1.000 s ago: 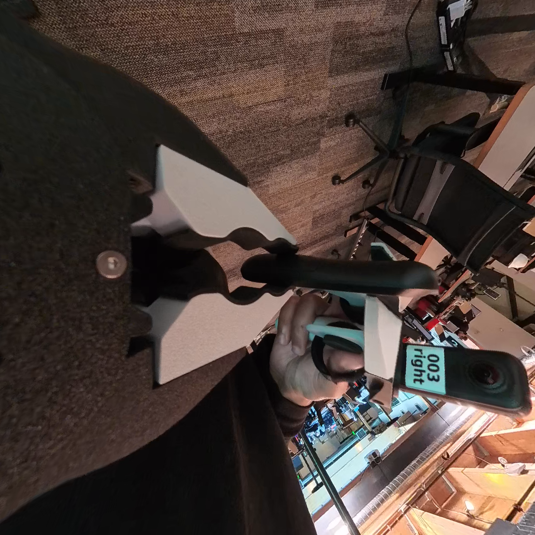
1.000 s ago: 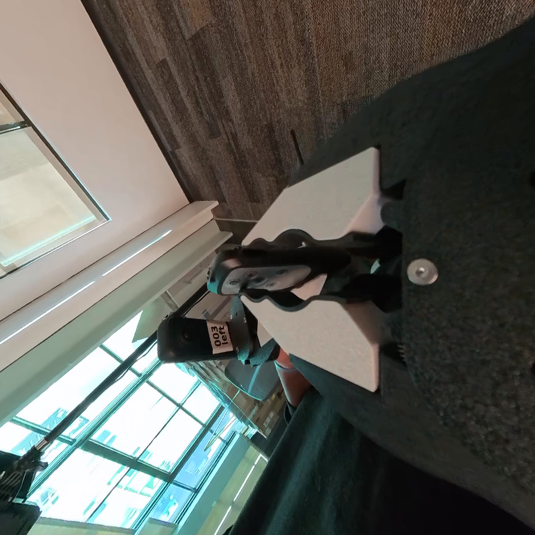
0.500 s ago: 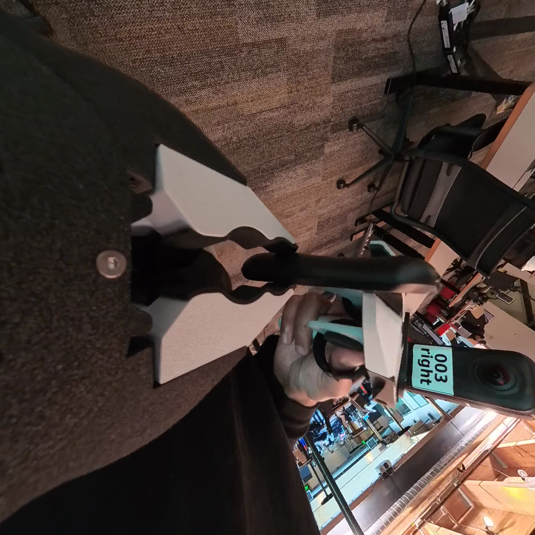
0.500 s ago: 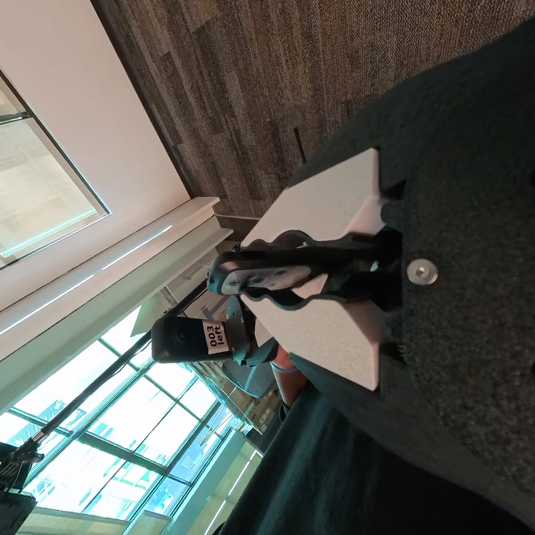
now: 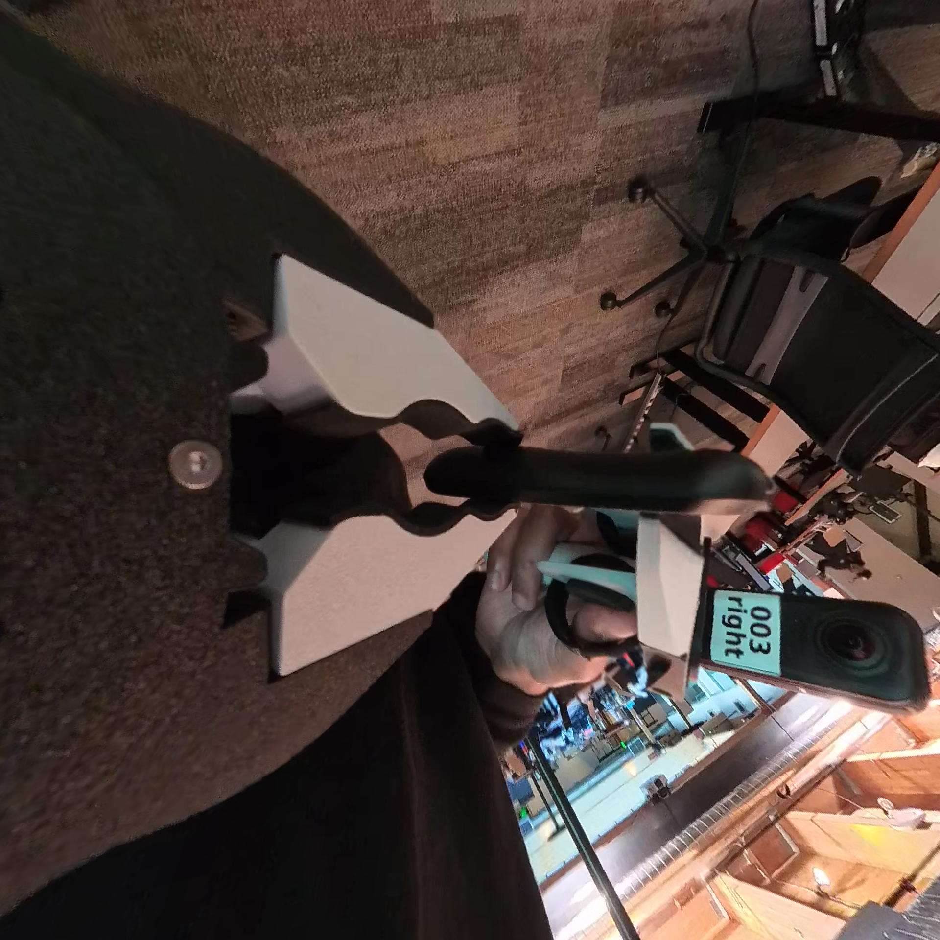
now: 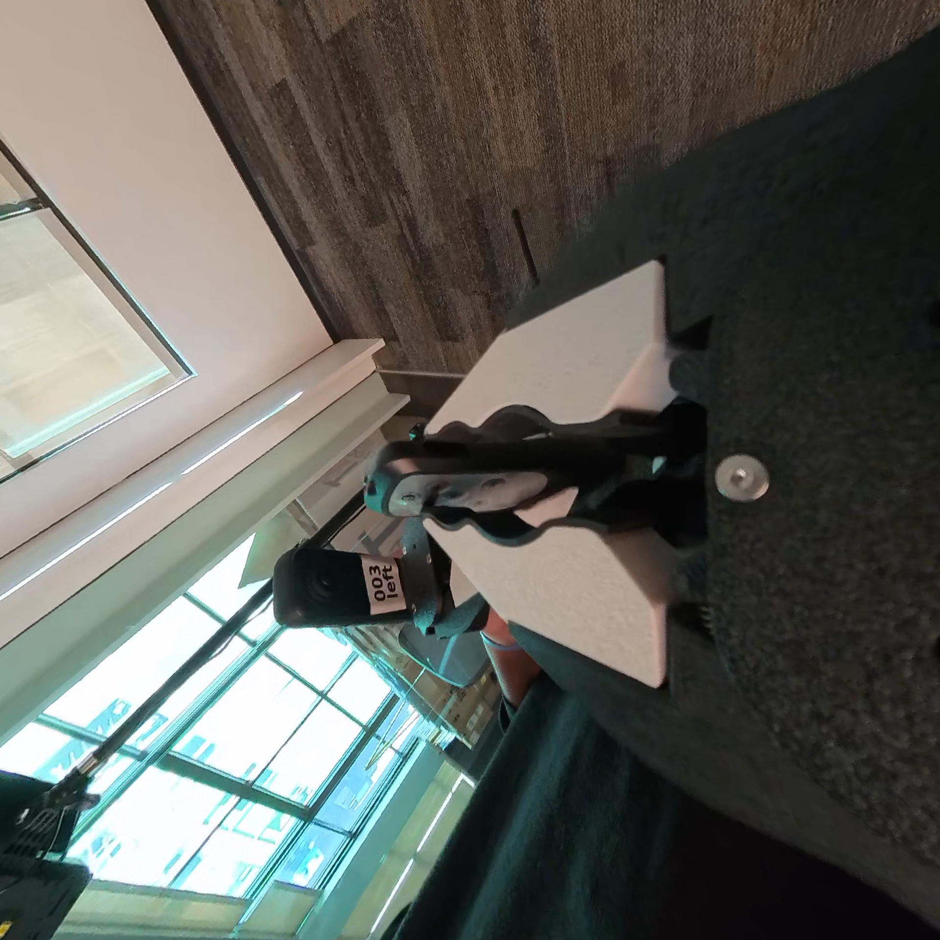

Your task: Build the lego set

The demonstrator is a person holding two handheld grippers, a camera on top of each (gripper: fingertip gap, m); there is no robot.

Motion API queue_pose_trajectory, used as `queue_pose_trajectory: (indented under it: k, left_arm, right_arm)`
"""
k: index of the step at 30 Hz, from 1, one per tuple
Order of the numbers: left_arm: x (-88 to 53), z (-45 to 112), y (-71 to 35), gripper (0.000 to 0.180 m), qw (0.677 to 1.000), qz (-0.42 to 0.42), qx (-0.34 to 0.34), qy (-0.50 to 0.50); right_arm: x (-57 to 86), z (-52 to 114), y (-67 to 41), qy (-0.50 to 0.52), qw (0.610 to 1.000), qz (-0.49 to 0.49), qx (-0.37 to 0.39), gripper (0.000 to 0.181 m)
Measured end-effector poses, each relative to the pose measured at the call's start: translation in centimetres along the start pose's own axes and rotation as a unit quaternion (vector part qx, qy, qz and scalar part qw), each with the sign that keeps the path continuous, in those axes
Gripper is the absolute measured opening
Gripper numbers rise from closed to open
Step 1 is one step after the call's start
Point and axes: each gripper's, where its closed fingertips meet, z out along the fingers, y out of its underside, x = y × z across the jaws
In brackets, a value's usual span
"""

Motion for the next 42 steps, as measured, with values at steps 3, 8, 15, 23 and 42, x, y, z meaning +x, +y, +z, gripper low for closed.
queue_pose_trajectory:
  k: [3, 8, 15, 23, 42]
  left_arm:
    - [0.0, -0.3, -0.4, 0.018, 0.998, -0.053, 0.010, 0.025]
    - [-0.8, -0.9, -0.8, 0.018, 0.996, -0.082, 0.022, 0.029]
    - [0.3, -0.8, 0.4, 0.018, 0.996, -0.057, -0.018, 0.058]
    - [0.8, -0.6, 0.6, 0.018, 0.997, -0.046, -0.026, 0.061]
    - [1.2, -0.5, 0.3, 0.018, 0.996, -0.044, -0.020, 0.075]
  right_arm:
    - [0.4, -0.3, 0.7, 0.008, 1.000, -0.003, -0.008, 0.032]
    - [1.0, -1.2, 2.6, 0.028, 0.999, -0.005, -0.030, 0.026]
    - [0.1, -0.6, 0.8, -0.029, 0.998, 0.049, 0.005, 0.023]
    - [-0.4, -0.9, 0.5, -0.049, 0.997, 0.063, 0.023, 0.017]
    - [-0.8, -1.0, 0.1, -0.080, 0.992, 0.092, 0.040, 0.016]
